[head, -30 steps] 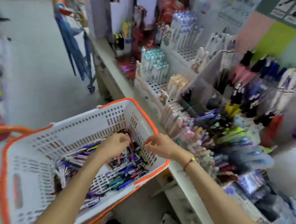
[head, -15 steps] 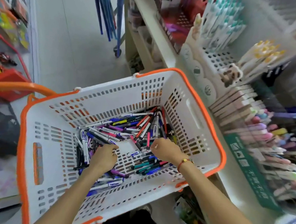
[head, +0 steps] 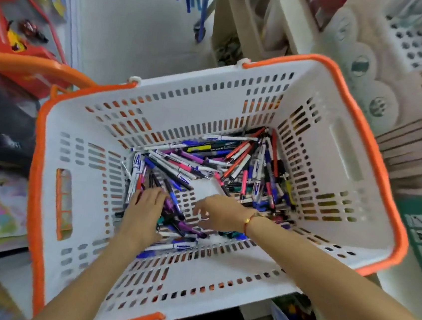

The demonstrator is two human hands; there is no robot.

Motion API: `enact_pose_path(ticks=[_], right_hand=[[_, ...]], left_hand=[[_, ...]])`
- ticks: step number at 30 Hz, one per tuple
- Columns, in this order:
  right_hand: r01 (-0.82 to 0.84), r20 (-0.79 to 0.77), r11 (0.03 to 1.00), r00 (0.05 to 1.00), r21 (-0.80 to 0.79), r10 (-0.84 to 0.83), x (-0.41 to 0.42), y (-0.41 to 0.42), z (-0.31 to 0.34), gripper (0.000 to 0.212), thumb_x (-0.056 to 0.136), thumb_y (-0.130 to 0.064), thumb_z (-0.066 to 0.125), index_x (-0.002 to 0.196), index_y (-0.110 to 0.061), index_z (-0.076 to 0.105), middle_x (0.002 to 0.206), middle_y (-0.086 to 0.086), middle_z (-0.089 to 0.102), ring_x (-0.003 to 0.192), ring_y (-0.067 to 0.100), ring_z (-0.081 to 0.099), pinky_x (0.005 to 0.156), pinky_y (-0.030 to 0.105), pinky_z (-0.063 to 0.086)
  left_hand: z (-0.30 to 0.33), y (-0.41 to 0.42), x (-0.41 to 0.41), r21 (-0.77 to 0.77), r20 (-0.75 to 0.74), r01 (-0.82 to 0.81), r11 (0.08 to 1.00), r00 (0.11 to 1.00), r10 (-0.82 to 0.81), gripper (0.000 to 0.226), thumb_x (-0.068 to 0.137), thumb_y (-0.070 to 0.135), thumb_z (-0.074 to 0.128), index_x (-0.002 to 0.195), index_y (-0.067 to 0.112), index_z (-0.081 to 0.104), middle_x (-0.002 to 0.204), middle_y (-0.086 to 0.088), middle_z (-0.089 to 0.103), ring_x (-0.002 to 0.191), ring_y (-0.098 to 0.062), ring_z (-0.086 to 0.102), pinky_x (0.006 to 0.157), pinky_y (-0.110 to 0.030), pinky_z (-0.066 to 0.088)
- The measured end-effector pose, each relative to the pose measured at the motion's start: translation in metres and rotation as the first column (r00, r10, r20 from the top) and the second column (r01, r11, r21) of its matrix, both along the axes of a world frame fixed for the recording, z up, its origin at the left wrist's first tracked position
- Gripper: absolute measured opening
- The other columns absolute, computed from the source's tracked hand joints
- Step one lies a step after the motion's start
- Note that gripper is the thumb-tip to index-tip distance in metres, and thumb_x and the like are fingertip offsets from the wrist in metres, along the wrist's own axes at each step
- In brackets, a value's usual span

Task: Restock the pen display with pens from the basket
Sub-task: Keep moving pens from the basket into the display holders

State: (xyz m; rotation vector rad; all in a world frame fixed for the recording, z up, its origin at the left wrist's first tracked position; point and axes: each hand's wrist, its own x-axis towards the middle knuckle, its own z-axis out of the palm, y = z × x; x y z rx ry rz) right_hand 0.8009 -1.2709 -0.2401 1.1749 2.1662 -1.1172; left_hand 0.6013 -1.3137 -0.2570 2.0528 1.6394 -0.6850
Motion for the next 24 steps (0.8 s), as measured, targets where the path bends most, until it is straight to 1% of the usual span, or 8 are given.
enact_pose_path(ticks=[4, 7, 10, 13, 17, 20, 22, 24], right_hand=[[-0.008, 0.039, 0.998, 0.999, -0.058, 0.010, -0.038, -0.008, -0.013, 0.083, 0.083, -0.045, 0.073, 0.141, -0.004, 0.032, 0.130, 0.016, 0.056, 0.110, 0.034, 0.058, 0.089, 0.044, 0.052], [0.031, 0.113, 1.000, 0.993, 0.001, -0.031, -0.064, -0.018, -0.022, 0.091, 0.075, -0.045, 0.080, 0.136, -0.001, 0.029, 0.127, 0.015, 0.052, 0.107, 0.033, 0.060, 0.085, 0.042, 0.051], [0.043, 0.154, 0.994, 0.986, 0.097, -0.058, -0.083, -0.029, -0.028, 0.085, 0.082, -0.044, 0.074, 0.138, 0.002, 0.028, 0.129, 0.014, 0.044, 0.107, 0.029, 0.057, 0.073, 0.035, 0.045], [0.102, 0.159, 0.991, 0.981, 0.088, -0.115, -0.095, -0.040, -0.031, 0.076, 0.085, -0.040, 0.072, 0.134, 0.001, 0.031, 0.125, 0.015, 0.047, 0.107, 0.027, 0.057, 0.070, 0.031, 0.040], [0.058, 0.156, 0.998, 0.986, 0.010, -0.058, -0.094, -0.033, -0.022, 0.038, 0.092, -0.037, 0.064, 0.107, -0.005, 0.048, 0.085, 0.004, 0.053, 0.074, 0.020, 0.055, 0.055, 0.026, 0.037], [-0.041, 0.147, 0.997, 0.988, -0.070, 0.051, -0.087, -0.028, -0.020, 0.036, 0.096, -0.043, 0.055, 0.086, -0.008, 0.048, 0.067, 0.001, 0.041, 0.072, 0.021, 0.048, 0.063, 0.030, 0.041], [-0.002, 0.129, 0.981, 0.991, -0.192, 0.027, -0.082, -0.027, -0.024, 0.037, 0.100, -0.041, 0.048, 0.092, -0.005, 0.051, 0.069, 0.003, 0.044, 0.071, 0.022, 0.046, 0.061, 0.031, 0.039], [0.048, 0.111, 0.943, 0.994, -0.330, -0.011, -0.077, -0.023, -0.030, 0.034, 0.104, -0.030, 0.040, 0.099, 0.000, 0.054, 0.074, 0.008, 0.049, 0.065, 0.021, 0.043, 0.054, 0.029, 0.036]], left_hand=[[-0.002, -0.001, -0.015, 0.024, -0.022, -0.009, 1.000, 1.000, 0.010, 0.091, 0.078, 0.048, 0.075, 0.150, 0.022, 0.026, 0.160, -0.001, 0.013, 0.148, -0.022, 0.013, 0.119, -0.043, 0.006], [-0.005, 0.010, -0.024, -0.062, 0.085, -0.023, 0.998, 0.996, 0.028, 0.081, 0.082, 0.017, 0.073, 0.150, 0.019, 0.029, 0.161, -0.003, 0.012, 0.148, -0.023, 0.013, 0.119, -0.036, 0.009], [0.003, 0.017, -0.036, -0.152, 0.268, -0.147, 0.977, 0.946, 0.184, 0.080, 0.078, -0.004, 0.066, 0.148, 0.021, 0.036, 0.161, 0.001, 0.015, 0.147, -0.020, 0.017, 0.116, -0.030, 0.023], [0.011, 0.014, -0.045, -0.055, 0.230, -0.190, 0.980, 0.953, 0.198, 0.067, 0.083, -0.005, 0.059, 0.141, 0.026, 0.046, 0.159, 0.003, 0.023, 0.146, -0.018, 0.021, 0.111, -0.034, 0.032], [0.011, 0.009, -0.041, 0.002, 0.327, -0.310, 0.951, 0.899, 0.293, 0.050, 0.090, -0.001, 0.053, 0.133, 0.025, 0.056, 0.150, 0.002, 0.040, 0.139, -0.019, 0.032, 0.108, -0.035, 0.035], [0.015, 0.011, -0.038, -0.020, 0.412, -0.457, 0.889, 0.806, 0.424, 0.036, 0.097, 0.010, 0.050, 0.126, 0.028, 0.062, 0.136, -0.002, 0.056, 0.097, -0.017, 0.062, 0.075, -0.028, 0.047], [0.013, 0.013, -0.038, -0.042, 0.441, -0.510, 0.859, 0.762, 0.474, 0.034, 0.099, 0.012, 0.047, 0.125, 0.029, 0.062, 0.119, -0.004, 0.065, 0.055, -0.008, 0.054, 0.051, -0.022, 0.036], [0.013, 0.016, -0.039, -0.065, 0.466, -0.519, 0.852, 0.740, 0.486, 0.035, 0.101, 0.011, 0.043, 0.124, 0.029, 0.063, 0.101, -0.005, 0.068, 0.040, -0.005, 0.042, 0.045, -0.024, 0.033]])
